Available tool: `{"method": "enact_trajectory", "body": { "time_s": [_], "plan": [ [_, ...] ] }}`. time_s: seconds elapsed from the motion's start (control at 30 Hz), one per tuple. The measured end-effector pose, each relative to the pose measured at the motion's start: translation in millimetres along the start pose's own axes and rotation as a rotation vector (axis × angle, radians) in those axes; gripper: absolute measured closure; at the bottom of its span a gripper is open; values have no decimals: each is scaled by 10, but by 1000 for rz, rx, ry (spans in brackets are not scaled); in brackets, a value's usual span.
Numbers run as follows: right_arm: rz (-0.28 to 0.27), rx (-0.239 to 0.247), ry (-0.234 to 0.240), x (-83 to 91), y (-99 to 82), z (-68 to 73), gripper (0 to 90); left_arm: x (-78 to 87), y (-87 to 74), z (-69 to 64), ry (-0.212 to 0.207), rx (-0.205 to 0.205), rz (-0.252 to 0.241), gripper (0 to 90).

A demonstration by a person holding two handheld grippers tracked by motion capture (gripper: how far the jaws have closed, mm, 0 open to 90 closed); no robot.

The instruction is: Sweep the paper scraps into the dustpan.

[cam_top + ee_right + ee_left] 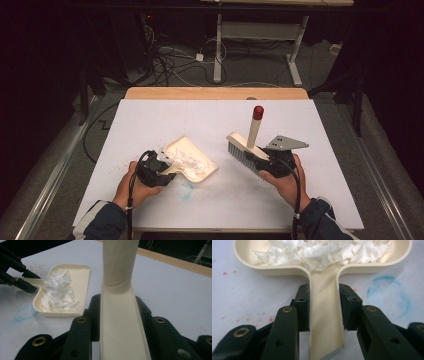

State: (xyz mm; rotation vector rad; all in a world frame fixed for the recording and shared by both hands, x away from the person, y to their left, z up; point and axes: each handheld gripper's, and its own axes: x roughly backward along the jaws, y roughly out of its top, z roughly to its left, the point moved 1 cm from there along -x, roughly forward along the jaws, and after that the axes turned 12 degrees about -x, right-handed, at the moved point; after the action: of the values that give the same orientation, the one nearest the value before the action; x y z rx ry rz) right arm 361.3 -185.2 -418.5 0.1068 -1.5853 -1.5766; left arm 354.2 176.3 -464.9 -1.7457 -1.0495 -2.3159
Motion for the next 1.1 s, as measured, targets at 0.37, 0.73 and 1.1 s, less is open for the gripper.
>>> {"method": "enact_trajectory", "body": {
  "time_s": [0.37,0.73,1.1],
  "plan": [
    [25,30,29,6,19,24,675,87,-137,159,37,55,0,636],
    [45,61,54,161,-13,-5,675,148,-271,258,61,108,-1,636],
    [100,62,103,415,-103,-100,676,190,-383,314,78,148,7,636]
  ]
}}
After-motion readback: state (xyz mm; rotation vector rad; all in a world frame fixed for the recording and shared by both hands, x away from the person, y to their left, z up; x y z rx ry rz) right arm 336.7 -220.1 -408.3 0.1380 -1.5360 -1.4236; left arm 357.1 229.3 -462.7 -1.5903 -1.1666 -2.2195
